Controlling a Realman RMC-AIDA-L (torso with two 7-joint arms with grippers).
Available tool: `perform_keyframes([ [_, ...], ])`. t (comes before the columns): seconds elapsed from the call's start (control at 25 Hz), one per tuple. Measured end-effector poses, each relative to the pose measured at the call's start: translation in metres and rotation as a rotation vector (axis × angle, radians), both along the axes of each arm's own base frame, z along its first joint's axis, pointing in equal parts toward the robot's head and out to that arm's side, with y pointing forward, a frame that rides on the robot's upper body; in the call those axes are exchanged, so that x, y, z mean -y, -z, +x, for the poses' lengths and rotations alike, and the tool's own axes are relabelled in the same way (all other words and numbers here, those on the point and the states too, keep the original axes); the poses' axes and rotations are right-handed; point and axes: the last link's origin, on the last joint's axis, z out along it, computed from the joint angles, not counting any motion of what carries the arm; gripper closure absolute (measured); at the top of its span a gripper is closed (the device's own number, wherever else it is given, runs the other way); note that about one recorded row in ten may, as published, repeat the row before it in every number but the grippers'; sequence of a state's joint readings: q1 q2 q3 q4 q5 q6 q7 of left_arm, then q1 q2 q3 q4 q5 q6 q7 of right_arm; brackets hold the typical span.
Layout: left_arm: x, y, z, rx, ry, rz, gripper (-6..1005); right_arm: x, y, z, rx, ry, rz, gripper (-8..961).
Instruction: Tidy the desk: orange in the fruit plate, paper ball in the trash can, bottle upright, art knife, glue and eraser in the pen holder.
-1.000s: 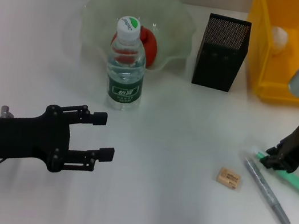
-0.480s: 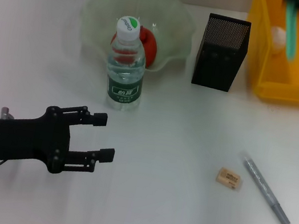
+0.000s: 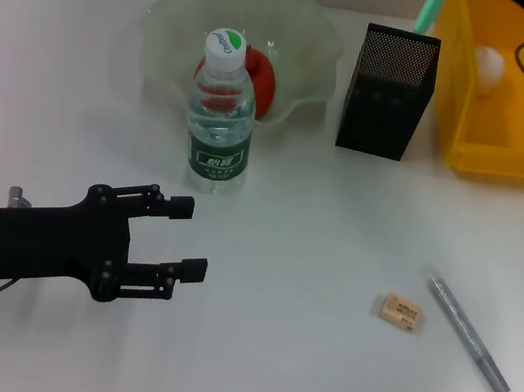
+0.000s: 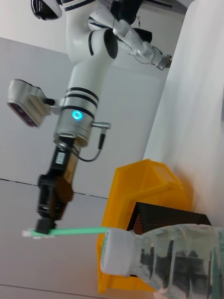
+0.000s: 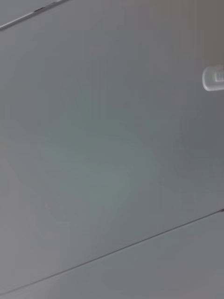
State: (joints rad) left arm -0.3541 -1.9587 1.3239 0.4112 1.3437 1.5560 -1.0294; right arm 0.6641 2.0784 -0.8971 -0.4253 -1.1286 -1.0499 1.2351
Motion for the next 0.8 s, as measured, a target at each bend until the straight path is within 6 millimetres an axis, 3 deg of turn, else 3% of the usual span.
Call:
perform_keyframes([
  [0.32,0.0,0.001,0.0,0.001,-0.003,0.003,233,0.002,0.019,0.008,0.041,0.054,-0.049,730],
  [0.48,0.0,0.002,0.001,0.001,0.0,0.001,233,0.005,0.019,0.01,0.039,0.044,-0.055,704],
  [0.6,0.0,0.003,0.002,0.003,0.001,-0.001,233,0.011,0.013,0.012,0.017,0.019,-0.056,640],
  [0.8,0.0,0.003,0.002,0.006,-0.001,-0.006,233,0.025,-0.018,0.008,0.028,-0.106,-0.113,533],
])
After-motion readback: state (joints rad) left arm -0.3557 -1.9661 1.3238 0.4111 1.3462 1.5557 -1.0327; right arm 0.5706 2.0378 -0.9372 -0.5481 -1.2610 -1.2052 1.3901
